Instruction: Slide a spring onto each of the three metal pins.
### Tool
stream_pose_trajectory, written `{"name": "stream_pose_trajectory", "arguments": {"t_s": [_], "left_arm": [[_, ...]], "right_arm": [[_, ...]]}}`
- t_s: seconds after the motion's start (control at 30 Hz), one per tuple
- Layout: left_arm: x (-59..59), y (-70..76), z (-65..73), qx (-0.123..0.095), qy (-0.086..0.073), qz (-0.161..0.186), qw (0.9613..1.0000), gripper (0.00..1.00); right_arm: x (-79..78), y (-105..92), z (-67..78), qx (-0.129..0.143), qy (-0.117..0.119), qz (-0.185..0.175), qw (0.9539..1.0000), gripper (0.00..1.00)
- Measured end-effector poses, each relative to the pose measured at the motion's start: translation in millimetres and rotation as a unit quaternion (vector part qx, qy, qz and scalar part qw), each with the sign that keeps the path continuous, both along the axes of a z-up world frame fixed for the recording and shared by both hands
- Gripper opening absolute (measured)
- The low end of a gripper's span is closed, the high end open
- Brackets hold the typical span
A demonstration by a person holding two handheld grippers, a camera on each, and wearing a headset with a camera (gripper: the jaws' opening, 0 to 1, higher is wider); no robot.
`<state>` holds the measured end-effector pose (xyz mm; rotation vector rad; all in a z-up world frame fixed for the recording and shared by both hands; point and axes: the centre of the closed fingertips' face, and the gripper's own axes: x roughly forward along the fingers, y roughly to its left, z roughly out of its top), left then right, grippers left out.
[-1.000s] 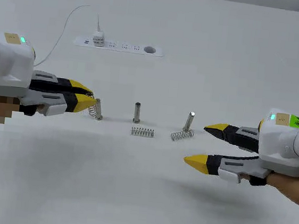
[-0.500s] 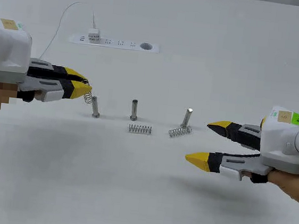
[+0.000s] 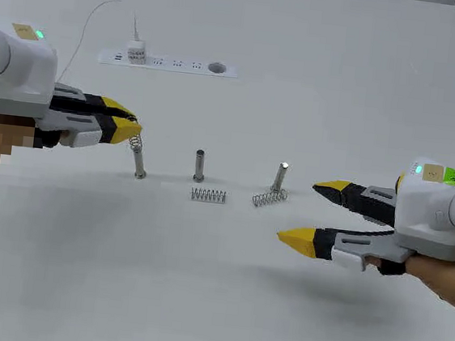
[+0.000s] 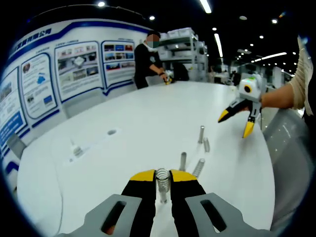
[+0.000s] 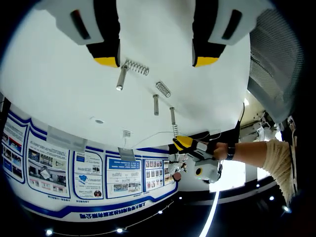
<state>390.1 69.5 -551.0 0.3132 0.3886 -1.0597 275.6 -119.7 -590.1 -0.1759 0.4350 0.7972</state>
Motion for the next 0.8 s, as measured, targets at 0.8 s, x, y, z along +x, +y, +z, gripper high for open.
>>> {"name": "stream_pose_trajectory", "arguments": {"t_s": [0.8], "left_arm": [[3.8, -1.9, -24.6, 0.013, 0.013, 0.004, 0.9998, 0.09]], "right_arm": [[2.0, -2.8, -3.2, 0.003, 0.004, -0.003, 1.0000, 0.61]]}}
